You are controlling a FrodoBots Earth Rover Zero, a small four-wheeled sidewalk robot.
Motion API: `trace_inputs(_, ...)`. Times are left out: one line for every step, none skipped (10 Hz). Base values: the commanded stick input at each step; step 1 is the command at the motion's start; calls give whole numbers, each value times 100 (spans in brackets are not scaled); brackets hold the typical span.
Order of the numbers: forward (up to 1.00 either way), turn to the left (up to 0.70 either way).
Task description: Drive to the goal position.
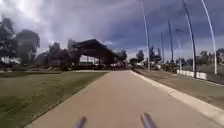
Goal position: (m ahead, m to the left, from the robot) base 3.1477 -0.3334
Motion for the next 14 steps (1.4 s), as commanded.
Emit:
trace_inputs(100,0)
trace_inputs(100,0)
trace_inputs(100,0)
trace_inputs(100,-40)
trace_inputs(100,-40)
trace_inputs(100,-40)
trace_inputs(100,-8)
trace_inputs(100,-3)
trace_inputs(100,0)
trace_inputs(100,0)
trace_inputs(100,0)
trace_inputs(100,-23)
trace_inputs(100,-7)
trace_inputs(100,0)
